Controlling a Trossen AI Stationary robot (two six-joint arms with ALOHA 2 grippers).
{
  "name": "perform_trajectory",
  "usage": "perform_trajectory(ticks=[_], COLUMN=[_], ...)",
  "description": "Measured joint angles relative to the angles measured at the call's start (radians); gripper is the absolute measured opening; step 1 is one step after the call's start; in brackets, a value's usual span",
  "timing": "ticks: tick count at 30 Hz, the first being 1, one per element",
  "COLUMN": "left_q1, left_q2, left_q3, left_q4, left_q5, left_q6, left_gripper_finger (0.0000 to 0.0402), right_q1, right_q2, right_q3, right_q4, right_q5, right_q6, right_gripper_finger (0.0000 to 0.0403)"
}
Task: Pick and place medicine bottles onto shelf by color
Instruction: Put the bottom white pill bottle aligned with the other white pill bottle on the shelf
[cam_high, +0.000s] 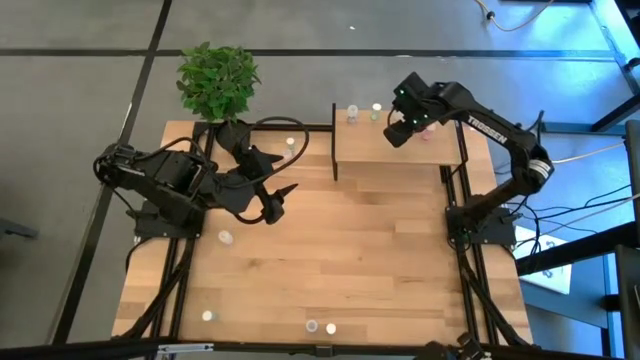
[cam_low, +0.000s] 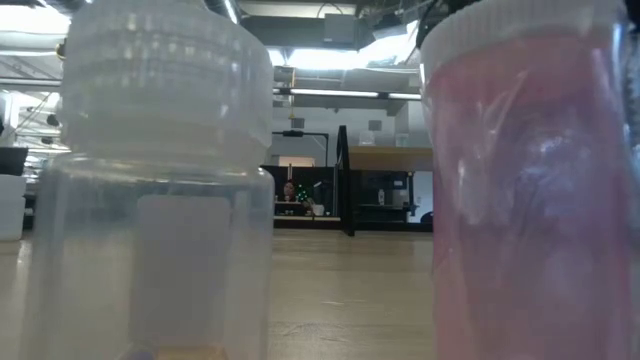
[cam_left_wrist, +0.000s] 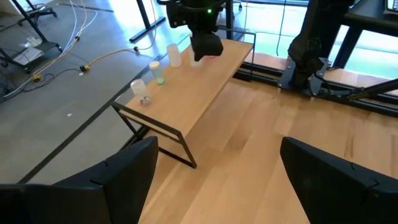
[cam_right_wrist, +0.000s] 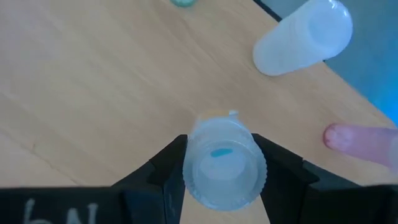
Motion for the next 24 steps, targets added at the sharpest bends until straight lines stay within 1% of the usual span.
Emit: perform_trajectory(ticks=[12, 24], left_q1=[0.0, 0.0], left_q2=[0.0, 0.0], left_q3=[0.0, 0.0], left_q4=[0.0, 0.0], left_q5=[0.0, 0.0], left_q6=[0.0, 0.0], left_gripper_finger=[0.0334, 0.0334], right_q1=[-0.005, -0.006], right_q2=[0.051, 0.054], right_q3=[0.0, 0.0], right_q4=[-0.003, -0.004], right_q5=[0.0, 0.0], right_q6=[0.022, 0.029], right_gripper_finger=[0.0165, 0.0165])
